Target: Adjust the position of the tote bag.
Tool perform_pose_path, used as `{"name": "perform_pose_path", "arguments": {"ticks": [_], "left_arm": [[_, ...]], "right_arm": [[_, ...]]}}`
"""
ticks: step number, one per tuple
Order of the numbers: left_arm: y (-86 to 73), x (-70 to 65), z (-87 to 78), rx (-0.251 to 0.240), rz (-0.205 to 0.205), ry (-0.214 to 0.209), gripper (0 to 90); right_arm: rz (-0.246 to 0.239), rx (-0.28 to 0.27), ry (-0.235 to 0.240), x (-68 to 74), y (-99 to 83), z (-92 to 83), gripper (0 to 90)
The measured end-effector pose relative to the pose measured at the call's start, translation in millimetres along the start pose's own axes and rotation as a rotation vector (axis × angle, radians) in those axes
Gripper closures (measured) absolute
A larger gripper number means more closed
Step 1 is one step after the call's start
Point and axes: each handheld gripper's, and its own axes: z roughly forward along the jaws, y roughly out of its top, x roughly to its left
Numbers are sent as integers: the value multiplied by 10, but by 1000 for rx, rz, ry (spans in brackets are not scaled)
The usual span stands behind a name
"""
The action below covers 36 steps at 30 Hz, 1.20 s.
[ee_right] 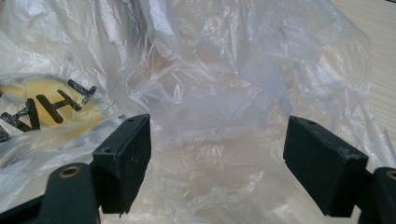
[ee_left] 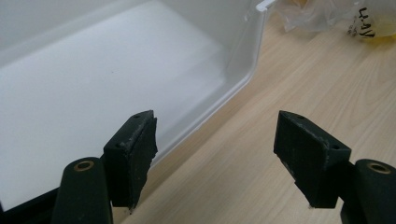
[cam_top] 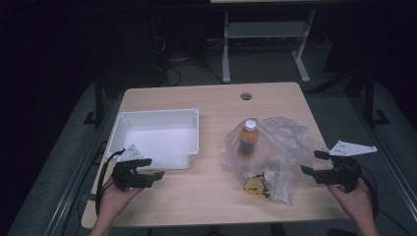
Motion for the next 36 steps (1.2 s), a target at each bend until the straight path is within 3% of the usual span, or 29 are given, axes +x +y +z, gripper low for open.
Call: {"name": "perform_pose_path", "arguments": {"ticks": [18,24,28,30,36], "left_arm": [[179,-134,-30,-8,27,-60,284],[391,-214,-26,-21,46,-95,283],[584,-309,5,4,98,-111,278],[630,-340,13,0,99,-117,278],[917,-482,47,15,153,-141,279]], "right_arm": [[6,-10,3,53,31,-37,222],[16,-1,2,25,17,-15,218],[12,-6,-3,28,20,-36,217],[14,-7,-5,30,19,-45,217],[14,-15,-5,20,14,-71,216]]}}
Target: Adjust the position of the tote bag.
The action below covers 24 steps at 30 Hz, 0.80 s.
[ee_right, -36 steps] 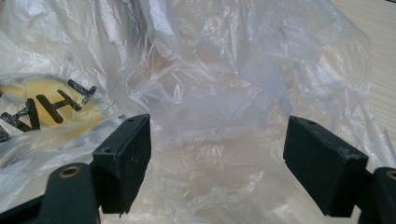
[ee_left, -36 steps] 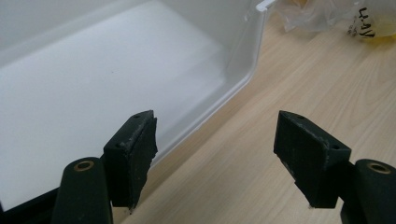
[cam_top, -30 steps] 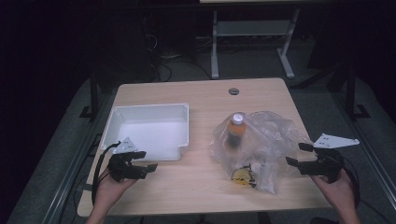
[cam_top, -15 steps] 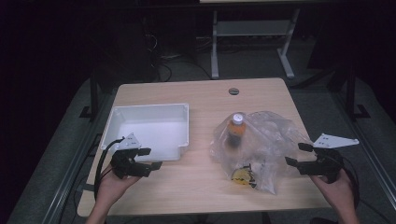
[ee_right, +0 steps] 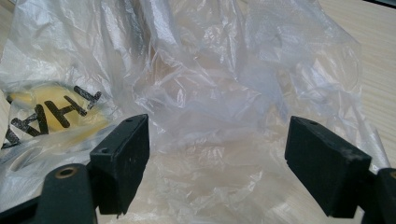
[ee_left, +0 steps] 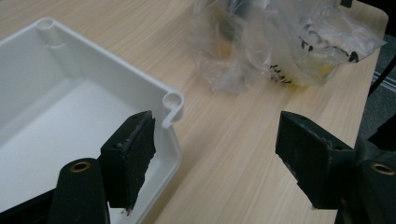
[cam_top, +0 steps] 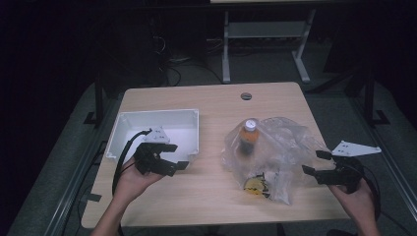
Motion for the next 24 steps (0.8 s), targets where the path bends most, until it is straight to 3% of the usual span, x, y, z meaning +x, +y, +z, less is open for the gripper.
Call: {"name": "perform_pose_path", "arguments": {"ticks": [4,16,24], "left_arm": [[152,-67,18,12,37,-8,279],[530,-235,187,27,92,-55,279],[740,-312,341,38,108,-78,279]], "right_arm": [[-3,-2,-1,3,3,-5,217],[-3,-12,0,9,15,-11,215],[-5,-16,-4,7,13,-24,216]]}}
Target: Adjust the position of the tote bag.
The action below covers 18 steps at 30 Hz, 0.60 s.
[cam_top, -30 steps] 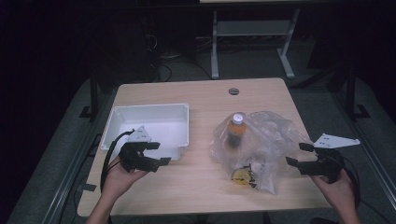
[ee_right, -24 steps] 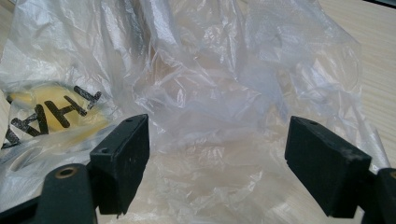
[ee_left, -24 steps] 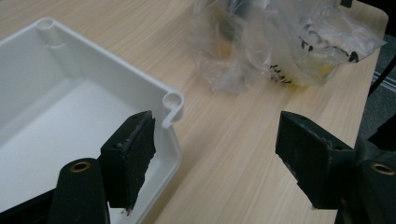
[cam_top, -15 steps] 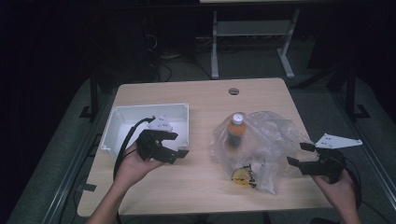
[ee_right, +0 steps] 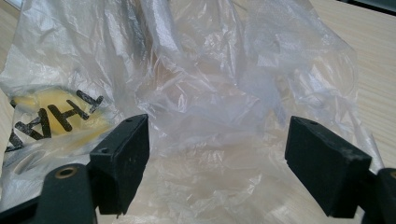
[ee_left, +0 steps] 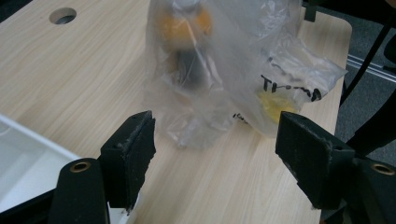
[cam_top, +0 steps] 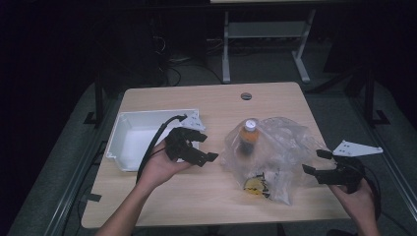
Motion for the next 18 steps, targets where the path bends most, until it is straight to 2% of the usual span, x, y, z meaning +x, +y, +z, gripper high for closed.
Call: {"name": "perform_pose_path", "arguments": {"ticks": [4,10,15,18], "left_arm": [[96,3,71,18,1,-20,291],[257,2,178,21,13,-24,298],[411,0,284,45,30,-23,309],[481,25,364,64,24,-25,311]], "right_arm": [[-2,-2,1,1,3,-3,216],[-6,2,0,15,10,4,216],[-5,0,2,14,12,1,216],[-9,-4,2,10,13,-3,216]]}}
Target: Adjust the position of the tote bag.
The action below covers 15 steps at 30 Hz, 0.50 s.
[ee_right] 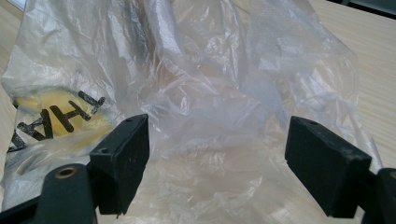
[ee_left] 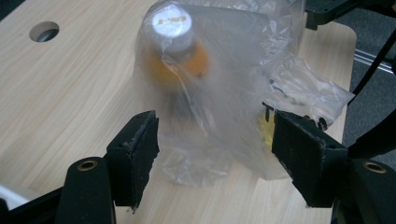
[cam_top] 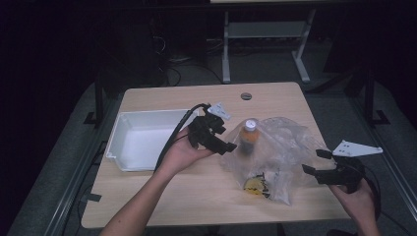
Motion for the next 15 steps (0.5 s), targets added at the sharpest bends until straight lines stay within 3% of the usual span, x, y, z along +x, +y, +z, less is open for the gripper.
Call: {"name": "perform_pose_path", "arguments": {"ticks": [10,15], "left_arm": [[159,51,206,34,15,-3,347],[232,98,294,52,12,18,369]], "right_arm": [[3,-1,5,-5,-2,-2,216],[-4,-2,3,-5,1,-1,215]]}}
